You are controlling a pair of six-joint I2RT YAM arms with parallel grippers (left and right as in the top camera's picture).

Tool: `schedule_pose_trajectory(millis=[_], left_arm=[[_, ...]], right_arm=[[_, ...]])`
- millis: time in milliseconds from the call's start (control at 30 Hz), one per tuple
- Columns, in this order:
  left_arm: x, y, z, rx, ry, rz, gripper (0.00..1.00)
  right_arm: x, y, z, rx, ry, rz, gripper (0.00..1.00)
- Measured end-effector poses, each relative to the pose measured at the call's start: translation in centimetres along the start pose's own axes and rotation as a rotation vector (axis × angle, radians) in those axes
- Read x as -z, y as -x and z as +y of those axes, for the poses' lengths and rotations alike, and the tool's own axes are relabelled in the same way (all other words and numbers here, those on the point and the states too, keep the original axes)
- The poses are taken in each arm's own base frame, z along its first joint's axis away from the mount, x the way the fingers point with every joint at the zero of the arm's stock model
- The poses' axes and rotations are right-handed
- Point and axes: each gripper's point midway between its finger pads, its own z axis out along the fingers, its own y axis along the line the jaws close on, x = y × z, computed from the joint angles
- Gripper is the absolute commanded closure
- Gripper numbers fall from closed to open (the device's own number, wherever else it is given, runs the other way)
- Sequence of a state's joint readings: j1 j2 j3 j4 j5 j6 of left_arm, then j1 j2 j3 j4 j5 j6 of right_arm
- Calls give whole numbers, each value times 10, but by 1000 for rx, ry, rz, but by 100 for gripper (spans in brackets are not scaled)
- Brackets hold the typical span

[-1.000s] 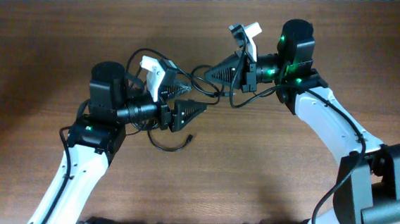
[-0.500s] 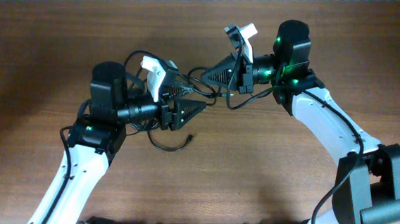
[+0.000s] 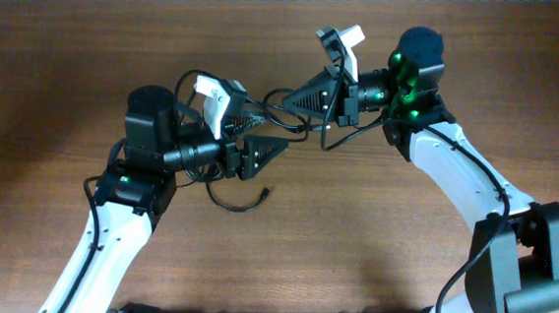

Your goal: Untangle cables

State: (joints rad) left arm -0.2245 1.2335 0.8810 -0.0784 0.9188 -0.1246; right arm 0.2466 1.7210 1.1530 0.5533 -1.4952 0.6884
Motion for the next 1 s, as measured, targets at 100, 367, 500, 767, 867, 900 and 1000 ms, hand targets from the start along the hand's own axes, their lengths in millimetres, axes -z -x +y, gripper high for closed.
schedule_pose_trajectory(millis=[100,367,500,767,867,900,1000], left_arm=[[0,3,0,5,1,-9,68],[0,3,0,18,-2,-9,100],[0,4,0,13,-3,-13,100],[9,28,-2,53,-42,-93,100],[19,47,0,67,-68,-161,100],[23,53,-1,85,-81,-180,100],[27,67,-8,102,-120,-225,100]], right_arm=[[-6,-2,3,0,12,10,96],[-6,-3,4,1,18,15,96],[-6,-3,4,2,18,15,96],[16,0,-7,-14,-22,-15,96],[24,-2,-11,-35,-34,-22,96],[24,-5,-13,-58,-34,-20,96],[25,-12,-16,-98,-41,-17,96]])
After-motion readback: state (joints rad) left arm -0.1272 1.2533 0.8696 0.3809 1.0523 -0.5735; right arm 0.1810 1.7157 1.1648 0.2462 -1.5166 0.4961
